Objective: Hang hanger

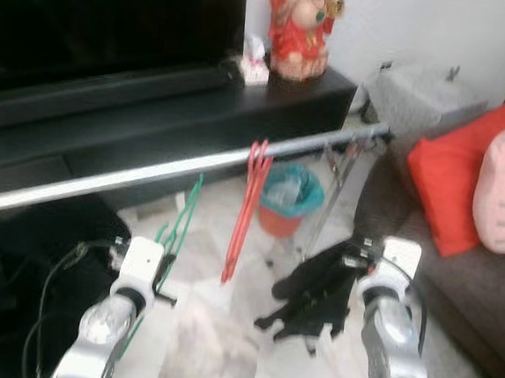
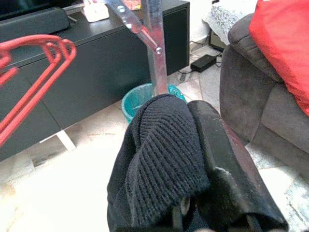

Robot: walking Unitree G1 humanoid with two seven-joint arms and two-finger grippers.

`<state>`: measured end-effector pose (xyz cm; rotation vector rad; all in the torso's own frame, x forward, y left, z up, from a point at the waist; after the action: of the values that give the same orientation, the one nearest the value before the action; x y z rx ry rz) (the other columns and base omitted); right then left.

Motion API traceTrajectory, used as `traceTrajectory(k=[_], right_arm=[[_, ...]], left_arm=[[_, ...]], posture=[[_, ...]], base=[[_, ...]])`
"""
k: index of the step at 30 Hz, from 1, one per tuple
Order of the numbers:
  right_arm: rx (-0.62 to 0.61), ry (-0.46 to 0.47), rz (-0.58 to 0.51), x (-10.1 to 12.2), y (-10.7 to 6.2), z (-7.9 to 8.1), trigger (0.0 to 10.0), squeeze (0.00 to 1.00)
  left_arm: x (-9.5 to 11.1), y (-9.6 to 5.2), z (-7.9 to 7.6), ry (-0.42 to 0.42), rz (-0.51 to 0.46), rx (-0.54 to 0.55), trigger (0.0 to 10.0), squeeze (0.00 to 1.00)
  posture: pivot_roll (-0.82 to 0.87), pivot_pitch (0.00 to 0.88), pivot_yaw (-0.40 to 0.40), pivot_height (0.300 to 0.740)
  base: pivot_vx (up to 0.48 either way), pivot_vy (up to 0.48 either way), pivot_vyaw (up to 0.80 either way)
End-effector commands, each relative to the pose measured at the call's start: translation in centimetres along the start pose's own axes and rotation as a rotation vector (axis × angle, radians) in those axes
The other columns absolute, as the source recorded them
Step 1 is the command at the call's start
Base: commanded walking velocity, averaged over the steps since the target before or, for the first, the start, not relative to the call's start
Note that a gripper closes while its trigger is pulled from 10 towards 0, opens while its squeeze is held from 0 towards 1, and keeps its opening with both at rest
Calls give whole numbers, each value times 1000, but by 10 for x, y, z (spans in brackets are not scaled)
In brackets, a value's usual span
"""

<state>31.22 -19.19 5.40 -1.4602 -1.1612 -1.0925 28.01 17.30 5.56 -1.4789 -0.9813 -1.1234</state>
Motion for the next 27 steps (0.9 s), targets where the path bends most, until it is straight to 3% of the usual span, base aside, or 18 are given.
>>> traceTrajectory(k=[1,7,15,19,27], right_arm=[[1,-7,-23,8,3,-2,10000,0],[18,-40,-45,14,5,-1,10000,0],[10,-49,-59,16,5,-1,10000,0],[12,-106,-76,18,5,-1,10000,0],[12,-73,-53,15,4,1,10000,0]], left_arm=[[-6,-2,2,-1,18,8,10000,0],[-6,0,0,3,18,1,10000,0],[-6,1,-4,2,14,-16,10000,0],[-6,0,-4,2,14,-17,10000,0],[-5,1,-5,5,10,-24,10000,0]], posture=[[10,0,-11,740],[10,0,-10,740],[12,0,-8,740],[13,0,-8,740],[14,0,-7,740]], base=[[-259,0,0],[-250,0,0],[0,0,0],[0,0,216],[0,0,396]])
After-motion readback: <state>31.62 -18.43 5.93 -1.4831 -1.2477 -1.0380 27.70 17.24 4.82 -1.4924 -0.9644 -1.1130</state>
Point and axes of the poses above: a point about 5 cm out from each wrist's last joint towards the gripper, its own y axis pointing out of the wrist towards the gripper, its own x axis along the axis of the wrist's last joint, z = x × y, the point moved 1 cm from there along y, pointing out of the wrist towards the gripper, and after that the axes turned 14 degrees about -y, right-handed, at the moved point
